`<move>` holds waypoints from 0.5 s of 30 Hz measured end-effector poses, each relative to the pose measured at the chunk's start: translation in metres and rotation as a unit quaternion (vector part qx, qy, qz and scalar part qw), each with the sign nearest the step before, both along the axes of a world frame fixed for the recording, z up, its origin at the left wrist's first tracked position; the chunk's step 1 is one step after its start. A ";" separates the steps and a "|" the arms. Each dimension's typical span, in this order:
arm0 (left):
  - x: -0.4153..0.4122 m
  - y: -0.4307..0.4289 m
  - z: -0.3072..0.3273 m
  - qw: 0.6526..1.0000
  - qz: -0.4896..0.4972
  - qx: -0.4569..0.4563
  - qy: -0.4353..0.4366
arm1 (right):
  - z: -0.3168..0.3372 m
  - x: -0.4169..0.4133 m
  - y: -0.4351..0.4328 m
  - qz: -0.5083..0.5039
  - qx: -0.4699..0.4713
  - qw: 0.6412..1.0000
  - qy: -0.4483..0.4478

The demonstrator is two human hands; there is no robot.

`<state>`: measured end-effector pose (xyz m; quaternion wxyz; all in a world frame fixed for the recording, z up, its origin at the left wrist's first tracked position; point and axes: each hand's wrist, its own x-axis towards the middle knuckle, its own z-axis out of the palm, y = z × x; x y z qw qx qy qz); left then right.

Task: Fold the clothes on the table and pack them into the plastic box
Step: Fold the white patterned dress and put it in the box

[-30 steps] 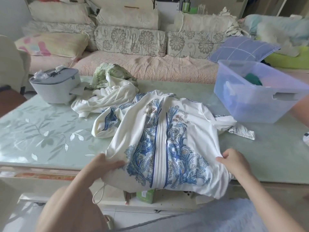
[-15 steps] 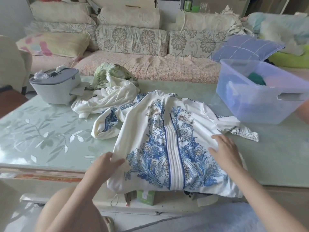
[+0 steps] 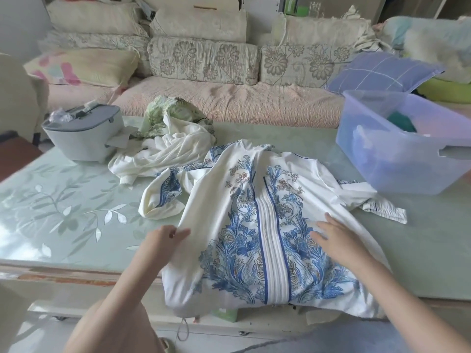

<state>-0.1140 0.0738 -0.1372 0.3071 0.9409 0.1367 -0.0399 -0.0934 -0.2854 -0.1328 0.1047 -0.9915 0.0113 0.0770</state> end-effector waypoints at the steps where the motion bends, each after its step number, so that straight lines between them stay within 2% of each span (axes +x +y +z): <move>1: 0.007 -0.003 0.000 0.998 0.012 0.025 -0.061 | 0.003 0.005 0.006 -0.002 0.013 1.000 -0.015; 3: 0.023 -0.012 0.001 0.981 0.025 0.085 -0.173 | 0.007 0.015 0.019 0.014 0.040 0.998 -0.042; 5: 0.044 -0.021 0.004 0.971 0.025 0.100 -0.216 | 0.009 0.027 0.033 0.041 0.071 0.995 -0.061; 10: 0.096 -0.022 -0.002 0.985 0.063 0.050 -0.152 | 0.014 0.073 0.076 0.124 0.093 0.985 -0.082; 15: 0.128 -0.021 -0.003 0.986 0.085 0.021 -0.146 | 0.015 0.140 0.127 0.184 0.130 0.971 -0.082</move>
